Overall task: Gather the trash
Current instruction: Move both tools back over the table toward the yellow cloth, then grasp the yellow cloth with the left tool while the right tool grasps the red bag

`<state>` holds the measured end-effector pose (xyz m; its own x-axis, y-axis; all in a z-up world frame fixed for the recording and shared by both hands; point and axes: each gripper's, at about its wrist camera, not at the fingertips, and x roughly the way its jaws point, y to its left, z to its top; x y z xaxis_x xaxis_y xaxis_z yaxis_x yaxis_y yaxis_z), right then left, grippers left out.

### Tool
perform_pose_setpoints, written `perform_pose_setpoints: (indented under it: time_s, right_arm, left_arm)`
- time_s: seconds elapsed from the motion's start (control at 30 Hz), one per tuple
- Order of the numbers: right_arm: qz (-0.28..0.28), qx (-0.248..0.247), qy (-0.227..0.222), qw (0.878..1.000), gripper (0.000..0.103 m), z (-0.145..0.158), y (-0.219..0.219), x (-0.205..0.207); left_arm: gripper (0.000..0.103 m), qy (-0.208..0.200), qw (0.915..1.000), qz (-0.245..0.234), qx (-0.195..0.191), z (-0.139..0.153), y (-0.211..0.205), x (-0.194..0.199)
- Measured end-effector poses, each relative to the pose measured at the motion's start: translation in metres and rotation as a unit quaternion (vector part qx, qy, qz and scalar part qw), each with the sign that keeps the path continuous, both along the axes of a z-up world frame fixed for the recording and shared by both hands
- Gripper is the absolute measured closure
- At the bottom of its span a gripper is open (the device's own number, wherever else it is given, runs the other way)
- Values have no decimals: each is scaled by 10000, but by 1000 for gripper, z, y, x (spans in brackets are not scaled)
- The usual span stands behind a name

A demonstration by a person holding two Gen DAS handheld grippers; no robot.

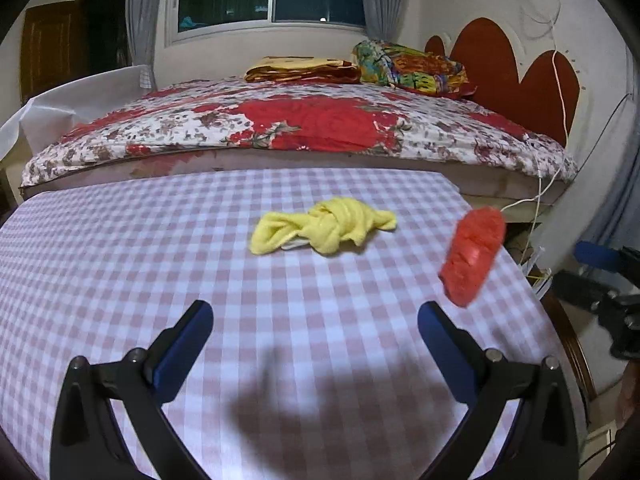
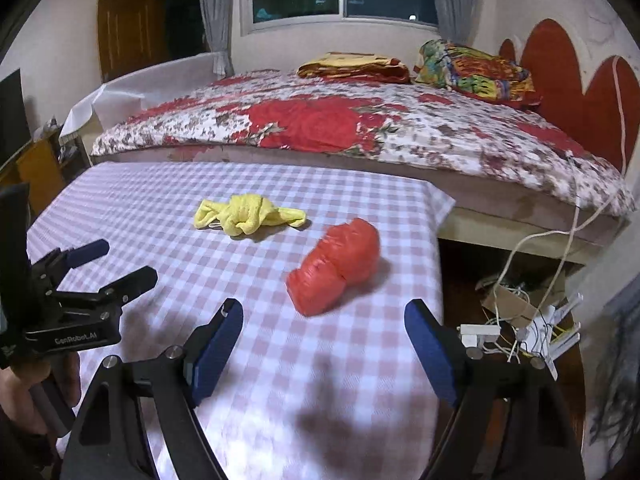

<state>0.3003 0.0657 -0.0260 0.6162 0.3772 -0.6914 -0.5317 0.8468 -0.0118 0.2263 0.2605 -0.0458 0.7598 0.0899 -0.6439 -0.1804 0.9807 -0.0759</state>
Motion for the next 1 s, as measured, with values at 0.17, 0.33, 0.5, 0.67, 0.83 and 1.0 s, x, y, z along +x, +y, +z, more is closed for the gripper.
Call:
perform_pose_setpoints:
  time_s: [0.17, 0.33, 0.5, 0.67, 0.83, 1.0]
  right_arm:
    - [57, -235, 250, 9994, 19, -27, 25, 35]
    - [138, -484, 573, 9971, 33, -55, 43, 75]
    - [94, -578, 642, 9962, 53, -67, 49, 113]
    - [69, -513, 653, 9965, 61, -70, 51, 141]
    - [155, -413, 619, 9971, 70, -69, 52, 148]
    - [193, -297, 617, 9975, 75, -66, 50, 145]
  left_arm:
    - [1, 107, 9999, -24, 63, -13, 7, 24]
    - [1, 210, 9998, -21, 28, -25, 15, 54]
    - [1, 324, 9993, -103, 143, -31, 18, 93]
    - [1, 425, 9984, -251, 283, -40, 15, 122]
    - [6, 587, 9967, -424, 374, -47, 9, 136]
    - [34, 774, 9947, -657, 151, -52, 2, 147]
